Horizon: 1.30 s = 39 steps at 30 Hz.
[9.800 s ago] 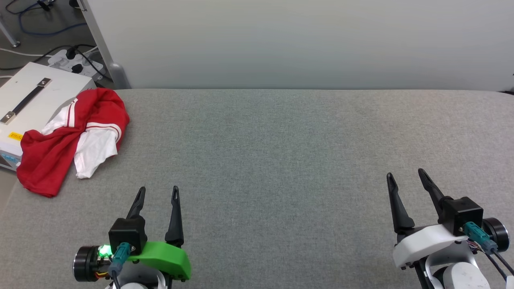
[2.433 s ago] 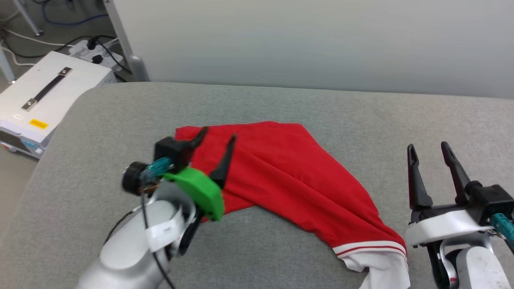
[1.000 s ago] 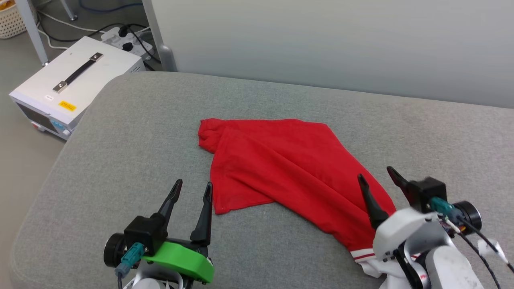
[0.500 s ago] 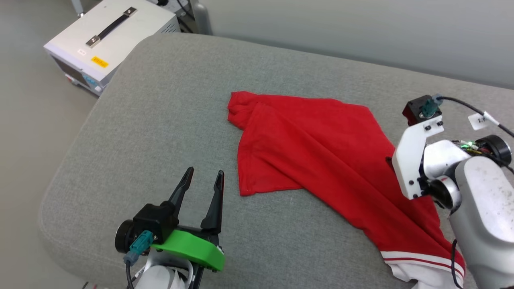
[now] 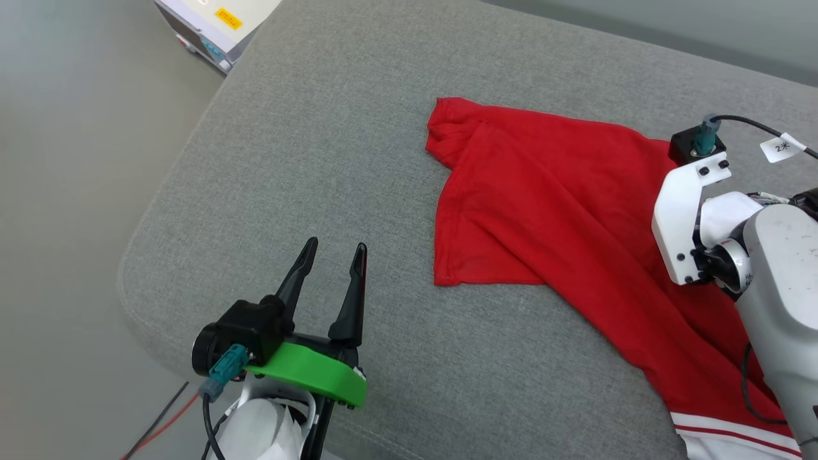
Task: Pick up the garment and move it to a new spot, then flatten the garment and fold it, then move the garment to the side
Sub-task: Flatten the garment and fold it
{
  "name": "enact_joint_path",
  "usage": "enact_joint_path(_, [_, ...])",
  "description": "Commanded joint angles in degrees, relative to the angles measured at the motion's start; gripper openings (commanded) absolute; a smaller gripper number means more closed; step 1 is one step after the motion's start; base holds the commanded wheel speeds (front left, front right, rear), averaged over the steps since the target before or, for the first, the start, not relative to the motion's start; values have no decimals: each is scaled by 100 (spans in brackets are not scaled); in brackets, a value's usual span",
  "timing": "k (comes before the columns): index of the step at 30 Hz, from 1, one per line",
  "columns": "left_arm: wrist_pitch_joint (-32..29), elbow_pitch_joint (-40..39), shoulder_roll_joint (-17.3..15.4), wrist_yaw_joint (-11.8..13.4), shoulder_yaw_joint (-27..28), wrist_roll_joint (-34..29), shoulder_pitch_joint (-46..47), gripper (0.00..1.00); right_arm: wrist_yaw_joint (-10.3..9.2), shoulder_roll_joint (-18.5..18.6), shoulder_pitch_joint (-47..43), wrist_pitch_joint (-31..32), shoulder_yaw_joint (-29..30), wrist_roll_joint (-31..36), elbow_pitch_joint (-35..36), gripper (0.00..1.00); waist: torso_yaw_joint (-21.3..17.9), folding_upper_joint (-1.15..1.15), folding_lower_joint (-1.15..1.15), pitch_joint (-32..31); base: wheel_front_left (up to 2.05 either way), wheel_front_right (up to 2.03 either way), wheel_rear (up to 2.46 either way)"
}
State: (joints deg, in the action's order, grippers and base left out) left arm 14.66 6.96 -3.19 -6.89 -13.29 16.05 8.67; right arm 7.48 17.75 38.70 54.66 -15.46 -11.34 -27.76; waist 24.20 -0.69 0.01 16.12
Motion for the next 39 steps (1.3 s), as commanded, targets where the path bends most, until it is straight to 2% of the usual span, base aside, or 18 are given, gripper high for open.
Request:
enact_joint_path(1, [34,-15,28,-25,-5,30,85,100,1,-2,24,-37,-109,-40,-145,100,153,69,-1,151,0,0,0])
enact_joint_path(3, [34,-16,29,-20,8,51,85,100,1,-22,-11,-41,-213,-167,-274,100,134,69,-1,136,0,0,0])
enact_joint_path(4, [34,-14,29,-11,17,52,84,100,1,-17,-27,-45,-273,-222,-327,64,115,69,-1,120,0,0,0])
enact_joint_path(5, [34,-12,30,-4,23,49,83,100,1,-3,-36,-70,-325,-262,-358,16,93,69,-1,102,0,0,0])
enact_joint_path(6, [34,-13,30,-1,30,46,84,100,1,26,-33,-137,-370,-303,-384,0,64,69,-1,82,0,0,0])
enact_joint_path(12, [34,11,30,2,37,1,70,100,1,193,97,-614,-413,-393,-511,0,-169,69,-1,-94,0,0,0])
enact_joint_path(18, [34,44,31,3,12,6,-24,100,1,395,201,-925,5,-248,-715,0,-450,69,-1,-414,0,0,0])
enact_joint_path(22, [34,106,31,11,39,-19,-132,100,1,450,147,-1138,736,93,-901,0,-680,69,-1,-646,0,0,0])
enact_joint_path(28, [34,187,31,8,23,-83,-258,100,1,543,-320,-1115,1910,854,-966,0,-913,69,-1,-889,0,0,0])
enact_joint_path(32, [34,189,31,23,19,-56,-338,100,1,399,-801,-1075,2758,1230,-772,0,-1029,69,-1,-994,0,0,0])
enact_joint_path(39, [34,184,31,51,100,-27,-418,100,1,-342,-1988,-992,3685,1312,163,0,-1245,69,-1,-1135,0,0,0])
